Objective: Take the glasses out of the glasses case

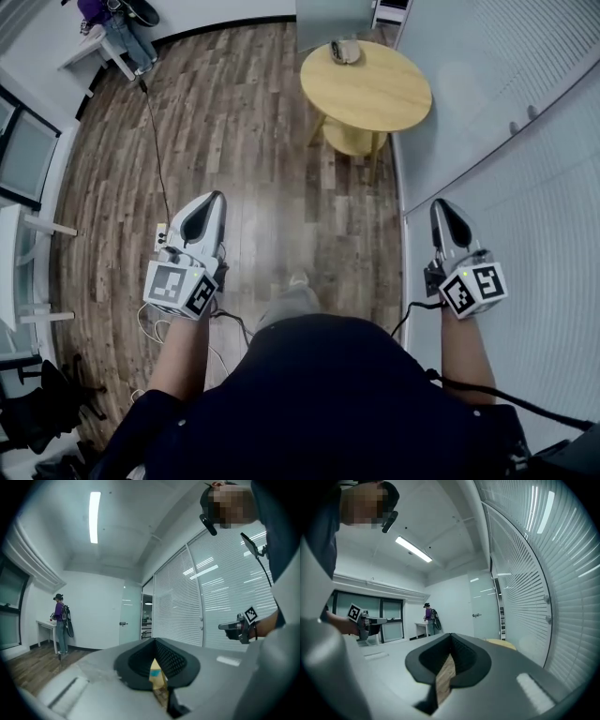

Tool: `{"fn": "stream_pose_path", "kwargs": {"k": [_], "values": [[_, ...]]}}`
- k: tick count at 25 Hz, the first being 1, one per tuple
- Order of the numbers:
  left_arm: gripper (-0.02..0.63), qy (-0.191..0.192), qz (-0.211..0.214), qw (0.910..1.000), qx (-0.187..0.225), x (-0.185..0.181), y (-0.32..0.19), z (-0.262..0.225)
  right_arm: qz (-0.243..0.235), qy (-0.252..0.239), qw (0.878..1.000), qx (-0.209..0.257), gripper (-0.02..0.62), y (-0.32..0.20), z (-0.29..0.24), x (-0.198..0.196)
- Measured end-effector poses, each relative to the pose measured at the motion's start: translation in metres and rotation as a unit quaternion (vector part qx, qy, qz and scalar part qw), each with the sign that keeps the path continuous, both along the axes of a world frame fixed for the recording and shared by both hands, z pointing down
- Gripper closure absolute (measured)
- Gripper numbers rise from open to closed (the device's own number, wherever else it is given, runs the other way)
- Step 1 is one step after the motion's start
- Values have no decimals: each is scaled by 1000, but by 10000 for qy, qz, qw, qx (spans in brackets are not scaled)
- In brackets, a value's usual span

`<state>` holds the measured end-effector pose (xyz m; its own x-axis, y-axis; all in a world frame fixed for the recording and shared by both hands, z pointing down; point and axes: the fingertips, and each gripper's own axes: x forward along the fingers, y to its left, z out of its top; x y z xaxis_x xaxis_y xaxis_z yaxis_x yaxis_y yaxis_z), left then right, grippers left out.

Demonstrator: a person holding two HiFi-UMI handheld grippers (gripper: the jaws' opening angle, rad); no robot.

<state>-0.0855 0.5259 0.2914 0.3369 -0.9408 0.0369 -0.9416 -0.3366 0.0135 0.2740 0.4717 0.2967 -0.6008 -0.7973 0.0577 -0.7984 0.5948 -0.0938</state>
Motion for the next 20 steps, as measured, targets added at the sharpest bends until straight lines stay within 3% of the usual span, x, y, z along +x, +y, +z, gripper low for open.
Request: {"fn": "stream_pose_path", "kwargs": {"k": [5, 12, 20], "values": [[601, -178, 391, 9988, 221, -23, -73, -25, 452, -152, 9988, 119, 589, -50, -19, -17], [601, -71, 752, 9968, 246, -41, -150, -17, 872, -196, 9959, 157, 589, -93, -25, -32], [601, 144, 952, 9948, 336, -33, -213, -19, 759, -133, 9970, -22, 589, -155, -8, -57]]}}
